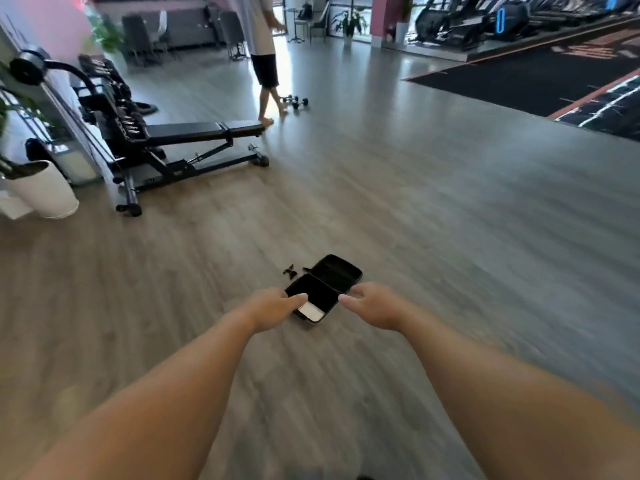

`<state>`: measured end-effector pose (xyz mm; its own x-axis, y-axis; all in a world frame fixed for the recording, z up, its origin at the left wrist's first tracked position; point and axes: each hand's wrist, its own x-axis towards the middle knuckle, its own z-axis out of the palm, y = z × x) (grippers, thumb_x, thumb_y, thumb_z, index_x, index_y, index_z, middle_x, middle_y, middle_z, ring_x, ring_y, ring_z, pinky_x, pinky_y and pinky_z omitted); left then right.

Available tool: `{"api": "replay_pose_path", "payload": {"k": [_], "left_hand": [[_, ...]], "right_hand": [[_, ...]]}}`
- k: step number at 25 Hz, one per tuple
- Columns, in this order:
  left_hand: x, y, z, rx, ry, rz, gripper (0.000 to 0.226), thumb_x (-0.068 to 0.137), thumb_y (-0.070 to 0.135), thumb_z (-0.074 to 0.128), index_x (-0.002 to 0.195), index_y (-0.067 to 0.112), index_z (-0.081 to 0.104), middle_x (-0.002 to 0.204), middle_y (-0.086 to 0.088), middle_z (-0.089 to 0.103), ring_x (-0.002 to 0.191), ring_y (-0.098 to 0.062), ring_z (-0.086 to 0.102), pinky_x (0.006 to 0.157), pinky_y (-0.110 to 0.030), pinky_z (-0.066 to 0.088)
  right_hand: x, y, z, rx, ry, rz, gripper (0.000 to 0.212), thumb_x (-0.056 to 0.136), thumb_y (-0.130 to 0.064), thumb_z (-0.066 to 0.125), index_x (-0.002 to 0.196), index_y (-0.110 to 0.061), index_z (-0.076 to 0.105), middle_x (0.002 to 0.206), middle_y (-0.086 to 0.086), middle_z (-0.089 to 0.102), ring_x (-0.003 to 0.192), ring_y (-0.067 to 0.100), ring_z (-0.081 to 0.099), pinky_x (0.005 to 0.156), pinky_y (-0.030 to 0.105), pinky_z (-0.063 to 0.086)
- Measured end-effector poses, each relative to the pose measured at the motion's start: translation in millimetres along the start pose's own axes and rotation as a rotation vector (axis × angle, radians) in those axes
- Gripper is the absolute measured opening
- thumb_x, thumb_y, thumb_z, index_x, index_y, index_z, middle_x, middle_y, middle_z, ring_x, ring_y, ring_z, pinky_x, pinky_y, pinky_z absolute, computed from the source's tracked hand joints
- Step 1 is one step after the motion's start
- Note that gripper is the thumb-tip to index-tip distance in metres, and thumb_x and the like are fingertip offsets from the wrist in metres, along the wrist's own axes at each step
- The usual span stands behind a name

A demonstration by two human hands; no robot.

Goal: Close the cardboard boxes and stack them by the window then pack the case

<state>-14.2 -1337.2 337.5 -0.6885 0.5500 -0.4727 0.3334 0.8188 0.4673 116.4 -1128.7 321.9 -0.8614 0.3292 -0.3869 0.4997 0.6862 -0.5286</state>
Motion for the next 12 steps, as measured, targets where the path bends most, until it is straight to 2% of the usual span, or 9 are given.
{"api": "replay_pose_path", "payload": {"k": [1,2,4,5,7,8,10,12], "left_hand": [[21.2,2.6,-14.0,0.000,0.011,0.001,0.061,0.094,0.069,0.042,0.120,0.020,0.066,0.131,-0.008,0.064,0.122,-0.026,0.057,0.091,-0.032,0.041],[42.1,3.2,-28.0,-0.007,0.017,-0.002,0.061,0.095,0.068,0.042,0.124,0.020,0.066,0.132,-0.008,0.063,0.123,-0.026,0.056,0.091,-0.031,0.040],[84.9,-3.4,-54.7,-0.012,0.016,-0.025,0.066,0.095,0.068,0.042,0.133,0.018,0.062,0.138,-0.007,0.060,0.128,-0.026,0.053,0.094,-0.030,0.038],[105.1,-9.4,-65.4,-0.007,0.016,-0.032,0.068,0.094,0.069,0.042,0.135,0.018,0.060,0.140,-0.007,0.058,0.130,-0.026,0.051,0.094,-0.030,0.037],[150.9,-26.4,-86.0,-0.001,0.013,-0.044,0.072,0.093,0.072,0.042,0.137,0.018,0.059,0.142,-0.007,0.056,0.131,-0.026,0.050,0.097,-0.031,0.037],[177.3,-36.8,-95.8,0.002,0.003,-0.052,0.074,0.092,0.073,0.042,0.138,0.018,0.059,0.142,-0.007,0.056,0.131,-0.026,0.049,0.099,-0.032,0.038],[234.2,-57.7,-117.1,0.018,-0.036,-0.059,0.075,0.091,0.073,0.042,0.137,0.016,0.059,0.140,-0.009,0.057,0.130,-0.027,0.050,0.101,-0.034,0.040],[283.3,-70.8,-136.6,0.028,-0.075,-0.043,0.074,0.092,0.072,0.042,0.134,0.014,0.061,0.134,-0.011,0.061,0.125,-0.028,0.053,0.098,-0.033,0.041]], "right_hand": [[26.7,-4.0,-11.5,0.009,-0.002,-0.001,0.073,0.094,-0.066,0.046,0.147,-0.016,0.049,0.150,0.003,0.050,0.137,0.024,0.047,0.111,0.038,0.039],[53.0,-7.5,-20.7,0.022,-0.004,0.007,0.071,0.094,-0.065,0.047,0.145,-0.016,0.051,0.147,0.003,0.053,0.134,0.024,0.049,0.109,0.038,0.040],[103.9,-13.8,-32.9,0.029,-0.021,0.027,0.065,0.094,-0.064,0.047,0.132,-0.014,0.059,0.127,0.000,0.060,0.122,0.024,0.056,0.101,0.037,0.044],[126.0,-16.0,-35.4,0.030,-0.032,0.048,0.059,0.093,-0.065,0.046,0.122,-0.016,0.062,0.116,-0.003,0.058,0.115,0.023,0.057,0.096,0.036,0.044],[173.0,-21.2,-34.8,0.040,-0.053,0.075,0.049,0.092,-0.067,0.045,0.111,-0.025,0.063,0.109,-0.007,0.057,0.111,0.020,0.054,0.091,0.035,0.041],[196.1,-24.5,-33.1,0.048,-0.063,0.087,0.052,0.091,-0.068,0.044,0.114,-0.026,0.064,0.113,-0.007,0.060,0.114,0.020,0.054,0.092,0.034,0.040],[242.0,-33.9,-29.4,0.048,-0.057,0.130,0.071,0.089,-0.071,0.042,0.137,-0.021,0.058,0.138,-0.003,0.058,0.127,0.023,0.053,0.101,0.035,0.042],[281.1,-41.3,-26.6,0.073,-0.043,0.188,0.075,0.089,-0.070,0.043,0.141,-0.017,0.055,0.142,0.001,0.056,0.128,0.024,0.053,0.104,0.039,0.043]]}}
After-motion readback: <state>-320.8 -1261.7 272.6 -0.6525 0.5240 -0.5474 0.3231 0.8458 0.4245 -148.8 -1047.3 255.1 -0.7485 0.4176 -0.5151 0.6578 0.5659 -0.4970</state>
